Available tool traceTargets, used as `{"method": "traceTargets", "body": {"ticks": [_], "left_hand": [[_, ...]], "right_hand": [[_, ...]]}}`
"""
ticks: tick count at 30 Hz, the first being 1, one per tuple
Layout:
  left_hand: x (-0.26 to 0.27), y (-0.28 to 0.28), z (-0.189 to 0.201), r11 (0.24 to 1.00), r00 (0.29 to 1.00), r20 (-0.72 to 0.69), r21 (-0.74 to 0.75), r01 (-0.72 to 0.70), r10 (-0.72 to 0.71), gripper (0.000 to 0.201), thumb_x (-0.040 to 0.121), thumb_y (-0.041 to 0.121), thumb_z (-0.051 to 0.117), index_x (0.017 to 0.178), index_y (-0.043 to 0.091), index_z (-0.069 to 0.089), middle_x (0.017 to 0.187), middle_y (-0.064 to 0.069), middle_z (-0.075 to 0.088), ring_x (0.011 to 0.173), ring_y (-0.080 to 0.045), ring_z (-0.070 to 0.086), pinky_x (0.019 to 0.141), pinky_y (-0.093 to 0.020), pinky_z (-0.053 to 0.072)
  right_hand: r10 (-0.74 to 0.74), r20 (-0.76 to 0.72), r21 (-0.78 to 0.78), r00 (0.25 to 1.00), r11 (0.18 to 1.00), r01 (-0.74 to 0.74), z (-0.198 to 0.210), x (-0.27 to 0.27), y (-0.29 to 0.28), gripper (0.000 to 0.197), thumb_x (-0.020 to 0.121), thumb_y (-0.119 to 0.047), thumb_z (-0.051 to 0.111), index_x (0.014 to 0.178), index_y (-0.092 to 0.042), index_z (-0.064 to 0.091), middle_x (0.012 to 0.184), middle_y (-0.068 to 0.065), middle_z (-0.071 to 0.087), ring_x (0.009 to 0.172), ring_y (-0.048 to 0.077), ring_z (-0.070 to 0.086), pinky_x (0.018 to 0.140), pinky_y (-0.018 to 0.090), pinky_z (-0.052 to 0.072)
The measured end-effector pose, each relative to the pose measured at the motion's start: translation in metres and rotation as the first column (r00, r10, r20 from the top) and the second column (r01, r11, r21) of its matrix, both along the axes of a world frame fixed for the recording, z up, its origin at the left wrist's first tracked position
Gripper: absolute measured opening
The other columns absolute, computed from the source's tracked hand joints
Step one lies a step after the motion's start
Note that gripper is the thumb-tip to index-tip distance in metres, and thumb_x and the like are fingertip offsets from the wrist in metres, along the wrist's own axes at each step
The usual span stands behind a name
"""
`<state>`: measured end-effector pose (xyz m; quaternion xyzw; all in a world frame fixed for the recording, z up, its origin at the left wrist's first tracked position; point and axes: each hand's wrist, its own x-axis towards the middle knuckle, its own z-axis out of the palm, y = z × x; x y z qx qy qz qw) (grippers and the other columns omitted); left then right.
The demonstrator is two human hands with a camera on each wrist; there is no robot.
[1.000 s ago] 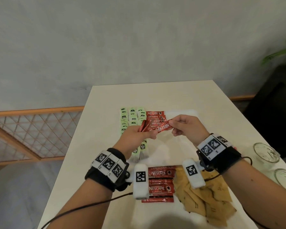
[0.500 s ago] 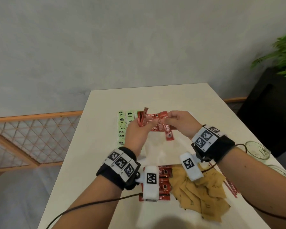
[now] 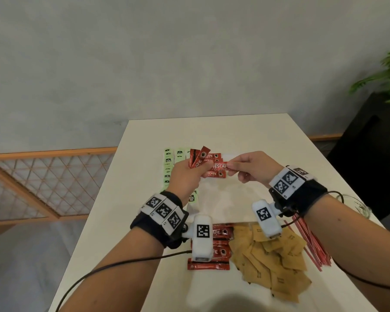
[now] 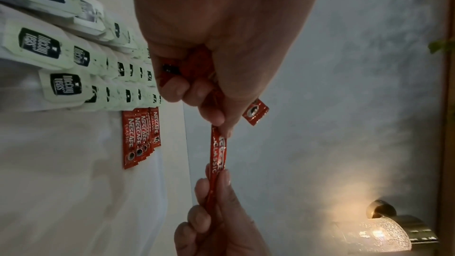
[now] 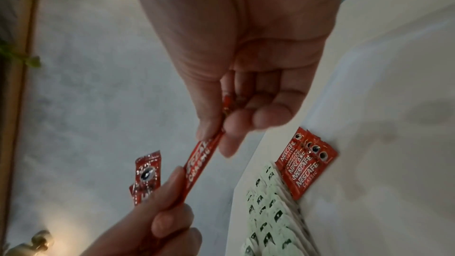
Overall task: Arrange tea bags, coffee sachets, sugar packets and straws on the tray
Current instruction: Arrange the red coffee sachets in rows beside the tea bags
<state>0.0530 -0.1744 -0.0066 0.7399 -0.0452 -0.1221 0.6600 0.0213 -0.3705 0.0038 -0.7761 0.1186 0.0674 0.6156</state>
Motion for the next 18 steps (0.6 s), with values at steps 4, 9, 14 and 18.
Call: {"method": "traceTargets", "body": {"ticks": [4, 9, 14, 18], "left_hand": [[0.007, 0.003, -0.006, 1.000, 0.998, -0.054, -0.015, -0.016, 0.015, 0.024, 0.088, 0.023, 0.073, 0.069, 0.019, 0.058, 0.051, 0.011, 0.046, 0.045, -0.007, 0.035, 0.046, -0.021, 0.031], [0.018, 0.016, -0.013, 0.999, 0.995, -0.097, 0.035, 0.025, -0.021, 0.022, 0.089, 0.033, 0.069, 0.078, 0.020, 0.055, 0.060, 0.011, 0.044, 0.051, -0.010, 0.036, 0.051, -0.024, 0.035], [0.038, 0.038, -0.017, 0.997, 0.983, -0.175, 0.061, -0.041, 0.051, 0.022, 0.097, 0.038, 0.044, 0.094, 0.017, 0.049, 0.080, 0.000, 0.049, 0.055, -0.011, 0.039, 0.050, -0.026, 0.035], [0.046, 0.051, -0.020, 0.998, 0.988, -0.152, 0.048, -0.031, 0.038, 0.022, 0.103, 0.022, 0.040, 0.108, 0.007, 0.054, 0.085, -0.005, 0.062, 0.057, -0.012, 0.049, 0.050, -0.024, 0.047]], "right_hand": [[0.011, -0.087, 0.148, 0.996, 0.989, 0.002, -0.008, 0.007, -0.002, 0.019, 0.092, -0.010, 0.062, 0.108, 0.001, 0.064, 0.094, 0.019, 0.071, 0.056, 0.011, 0.063, 0.062, 0.025, 0.059], [-0.105, -0.165, 0.103, 0.981, 0.987, 0.123, -0.032, 0.016, -0.005, 0.020, 0.085, -0.013, 0.072, 0.097, 0.002, 0.069, 0.083, 0.015, 0.074, 0.056, 0.012, 0.061, 0.066, 0.027, 0.060], [-0.218, -0.331, -0.015, 0.918, 0.974, 0.226, -0.072, 0.025, -0.003, 0.021, 0.086, -0.007, 0.070, 0.098, 0.010, 0.067, 0.073, 0.016, 0.069, 0.054, 0.018, 0.063, 0.067, 0.035, 0.059], [-0.314, -0.374, -0.082, 0.873, 0.949, 0.306, -0.080, 0.038, 0.013, 0.013, 0.090, -0.003, 0.066, 0.079, 0.003, 0.062, 0.054, 0.011, 0.062, 0.035, 0.013, 0.054, 0.042, 0.023, 0.052]]}}
